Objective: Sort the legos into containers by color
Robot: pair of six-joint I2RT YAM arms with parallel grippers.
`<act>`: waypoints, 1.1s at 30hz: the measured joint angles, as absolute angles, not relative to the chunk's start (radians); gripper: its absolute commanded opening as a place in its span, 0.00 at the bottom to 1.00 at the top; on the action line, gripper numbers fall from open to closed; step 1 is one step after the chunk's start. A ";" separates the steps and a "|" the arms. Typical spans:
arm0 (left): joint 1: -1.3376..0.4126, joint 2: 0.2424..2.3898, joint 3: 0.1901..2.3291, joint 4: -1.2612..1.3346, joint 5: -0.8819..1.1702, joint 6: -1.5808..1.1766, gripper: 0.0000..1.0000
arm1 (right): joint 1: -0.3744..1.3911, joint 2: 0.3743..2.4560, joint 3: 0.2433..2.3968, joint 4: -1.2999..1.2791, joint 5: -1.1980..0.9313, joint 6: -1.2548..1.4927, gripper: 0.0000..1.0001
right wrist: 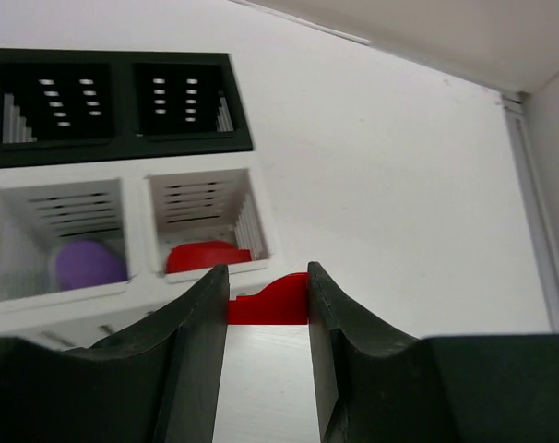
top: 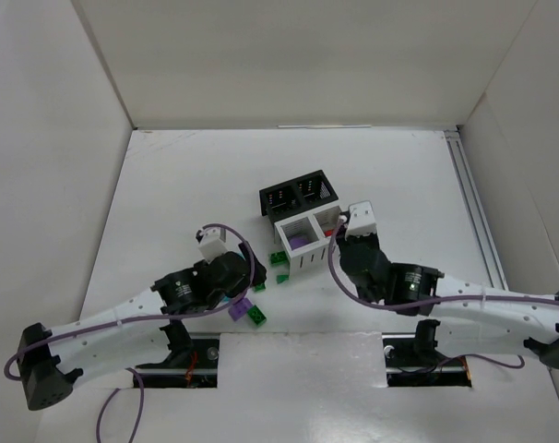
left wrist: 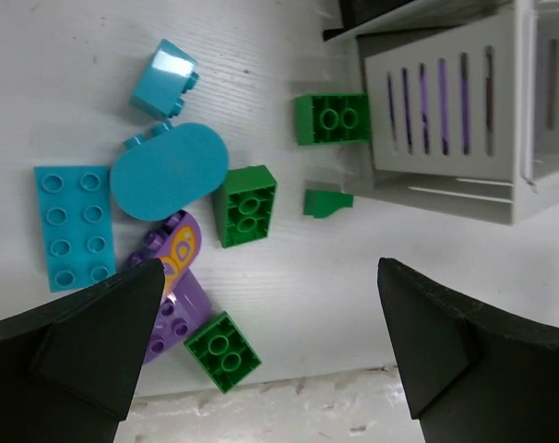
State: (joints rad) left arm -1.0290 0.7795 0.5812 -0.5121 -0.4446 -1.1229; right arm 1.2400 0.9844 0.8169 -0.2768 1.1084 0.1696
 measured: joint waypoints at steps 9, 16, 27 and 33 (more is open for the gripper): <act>-0.999 0.820 0.555 -0.445 -0.427 -1.077 0.96 | 0.978 1.096 0.818 -0.121 0.884 -0.002 0.32; -0.999 0.832 0.525 -0.439 -0.420 -1.087 0.90 | 0.897 1.211 0.828 -0.060 0.659 -0.053 0.40; -0.999 0.879 0.478 -0.439 -0.405 -1.146 0.90 | 0.897 1.217 0.828 -0.042 0.590 -0.038 0.73; -0.999 0.950 0.478 -0.430 -0.410 -1.143 0.85 | 0.877 1.191 0.815 -0.040 0.553 -0.036 0.74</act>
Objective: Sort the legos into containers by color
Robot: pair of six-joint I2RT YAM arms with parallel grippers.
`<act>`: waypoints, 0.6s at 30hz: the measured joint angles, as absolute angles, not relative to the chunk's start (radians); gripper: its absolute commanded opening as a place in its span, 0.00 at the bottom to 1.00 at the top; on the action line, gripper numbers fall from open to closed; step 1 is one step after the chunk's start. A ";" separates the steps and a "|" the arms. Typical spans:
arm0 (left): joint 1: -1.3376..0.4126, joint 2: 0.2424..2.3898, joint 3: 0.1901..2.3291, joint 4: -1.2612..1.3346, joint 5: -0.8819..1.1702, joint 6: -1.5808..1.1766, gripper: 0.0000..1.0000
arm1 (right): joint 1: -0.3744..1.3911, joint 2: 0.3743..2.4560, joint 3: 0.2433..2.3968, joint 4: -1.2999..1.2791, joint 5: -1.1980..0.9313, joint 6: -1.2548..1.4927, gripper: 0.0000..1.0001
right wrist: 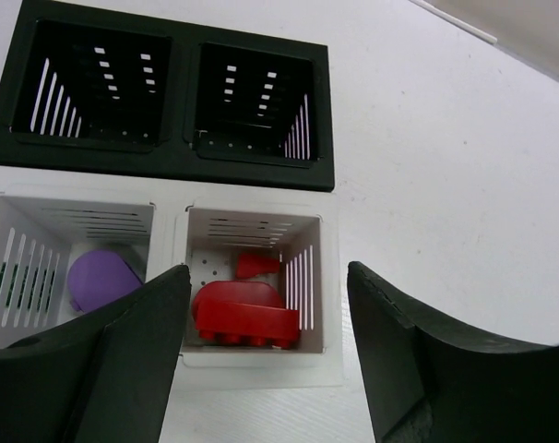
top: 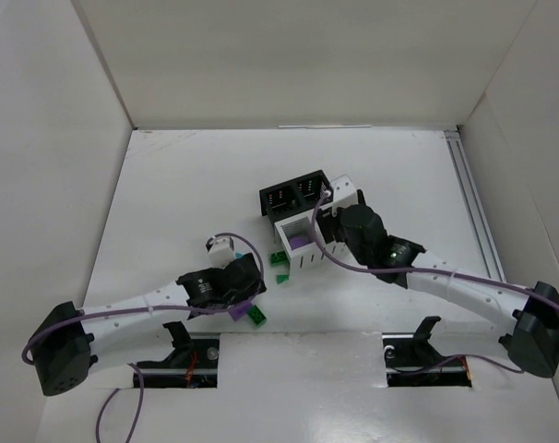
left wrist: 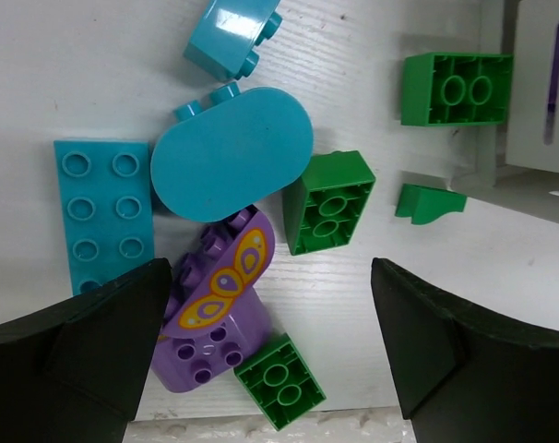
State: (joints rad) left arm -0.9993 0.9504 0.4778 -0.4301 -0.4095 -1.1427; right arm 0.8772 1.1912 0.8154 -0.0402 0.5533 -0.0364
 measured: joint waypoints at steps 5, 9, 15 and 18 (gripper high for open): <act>-0.999 1.017 0.478 -0.427 -0.409 -1.137 0.80 | 0.835 1.109 0.762 -0.035 0.517 -0.030 0.74; -0.999 1.058 0.478 -0.424 -0.408 -1.125 0.64 | 0.798 1.048 0.711 -0.037 0.490 -0.018 0.74; -0.999 1.085 0.487 -0.423 -0.400 -1.098 0.43 | 0.770 0.984 0.662 -0.036 0.462 -0.001 0.75; -0.999 1.085 0.487 -0.423 -0.392 -1.093 0.32 | 0.767 0.963 0.650 -0.037 0.457 0.006 0.75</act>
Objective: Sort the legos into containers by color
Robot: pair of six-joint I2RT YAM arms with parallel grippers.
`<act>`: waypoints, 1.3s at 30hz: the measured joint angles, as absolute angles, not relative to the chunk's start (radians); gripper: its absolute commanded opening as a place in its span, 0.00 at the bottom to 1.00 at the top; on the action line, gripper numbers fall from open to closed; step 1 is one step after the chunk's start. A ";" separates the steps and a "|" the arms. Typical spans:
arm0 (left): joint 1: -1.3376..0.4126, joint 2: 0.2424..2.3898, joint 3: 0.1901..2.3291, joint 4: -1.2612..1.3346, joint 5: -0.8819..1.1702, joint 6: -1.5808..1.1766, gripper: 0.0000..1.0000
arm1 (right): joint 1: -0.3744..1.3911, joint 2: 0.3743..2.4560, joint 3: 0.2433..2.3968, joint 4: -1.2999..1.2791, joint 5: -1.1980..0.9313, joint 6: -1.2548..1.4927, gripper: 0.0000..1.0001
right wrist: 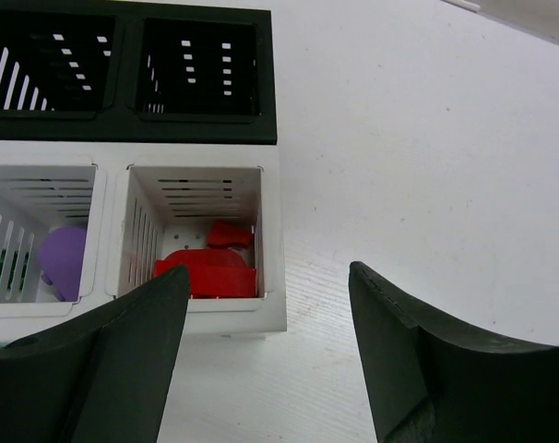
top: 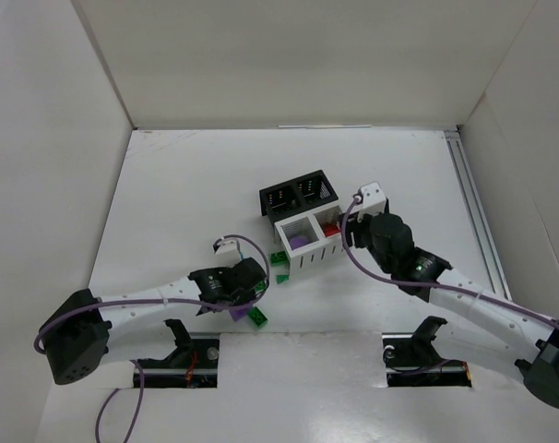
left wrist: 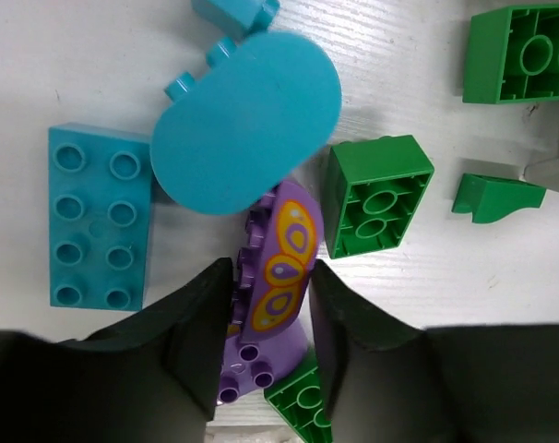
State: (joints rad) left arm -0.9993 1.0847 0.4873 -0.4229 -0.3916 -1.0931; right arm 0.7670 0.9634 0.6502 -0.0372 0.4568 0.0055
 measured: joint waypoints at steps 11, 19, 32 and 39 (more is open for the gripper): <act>-1.029 0.966 0.588 -0.513 -0.409 -1.089 0.11 | 0.759 0.912 0.638 -0.056 0.437 0.024 0.85; -1.032 0.915 0.808 -0.394 -0.456 -0.874 0.11 | 0.749 0.729 0.627 -0.175 0.481 0.027 0.99; -0.987 1.435 1.169 -0.243 -0.448 -0.627 0.36 | 0.747 0.642 0.627 -0.400 0.488 0.012 0.99; -0.980 1.443 1.171 -0.267 -0.411 -0.608 0.69 | 0.755 0.646 0.627 -0.400 0.392 -0.125 0.99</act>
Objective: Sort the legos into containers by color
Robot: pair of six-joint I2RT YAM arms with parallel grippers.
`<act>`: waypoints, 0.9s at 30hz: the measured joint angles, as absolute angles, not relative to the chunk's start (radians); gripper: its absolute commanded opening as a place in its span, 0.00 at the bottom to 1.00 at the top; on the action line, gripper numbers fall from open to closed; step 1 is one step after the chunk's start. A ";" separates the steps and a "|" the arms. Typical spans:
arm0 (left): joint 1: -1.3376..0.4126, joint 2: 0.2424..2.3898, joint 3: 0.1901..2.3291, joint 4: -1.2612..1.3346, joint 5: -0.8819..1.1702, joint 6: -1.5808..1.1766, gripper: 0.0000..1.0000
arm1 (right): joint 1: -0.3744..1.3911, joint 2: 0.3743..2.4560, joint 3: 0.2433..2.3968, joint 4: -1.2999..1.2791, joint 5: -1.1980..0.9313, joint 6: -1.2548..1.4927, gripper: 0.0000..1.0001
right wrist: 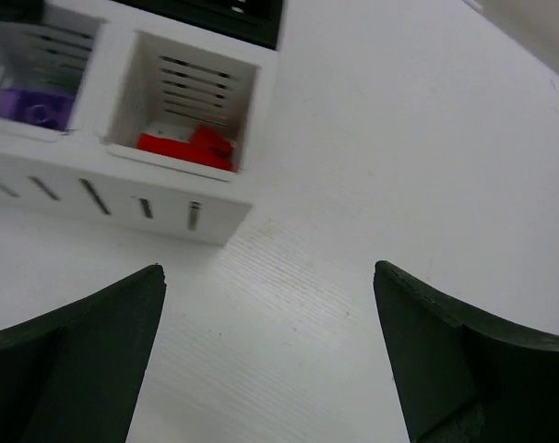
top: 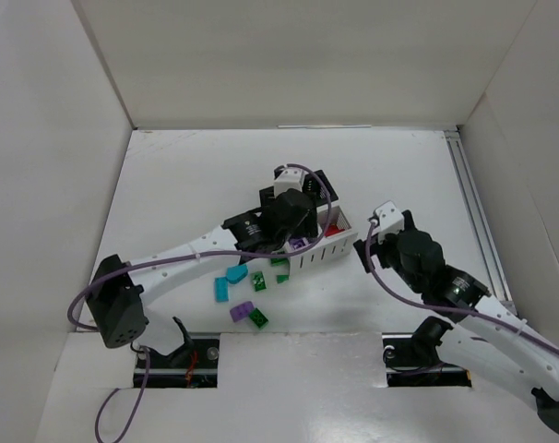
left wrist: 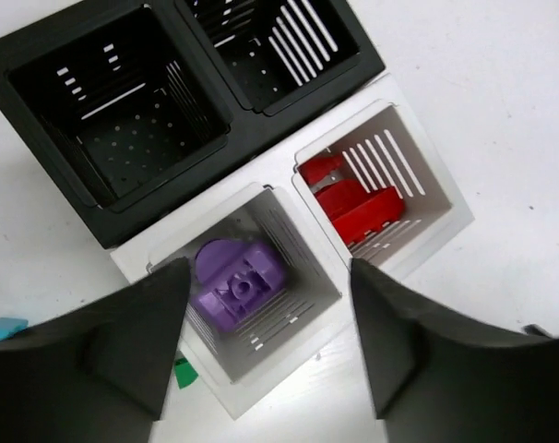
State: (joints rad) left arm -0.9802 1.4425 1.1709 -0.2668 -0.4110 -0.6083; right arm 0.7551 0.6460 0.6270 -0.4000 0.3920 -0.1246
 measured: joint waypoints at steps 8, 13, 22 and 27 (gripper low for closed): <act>-0.979 1.220 1.096 -0.358 -0.453 -0.702 1.00 | 1.060 0.899 0.672 -0.250 0.177 -0.389 0.99; -0.939 1.040 1.018 -0.531 -0.533 -0.873 1.00 | 1.246 1.165 0.744 -0.108 0.008 -0.538 0.96; -0.849 0.902 0.853 -0.746 -0.584 -1.115 1.00 | 1.291 1.546 0.916 0.089 -0.191 -0.654 0.92; -0.843 0.846 0.824 -0.775 -0.582 -1.152 1.00 | 1.296 1.702 1.014 0.142 -0.268 -0.670 0.85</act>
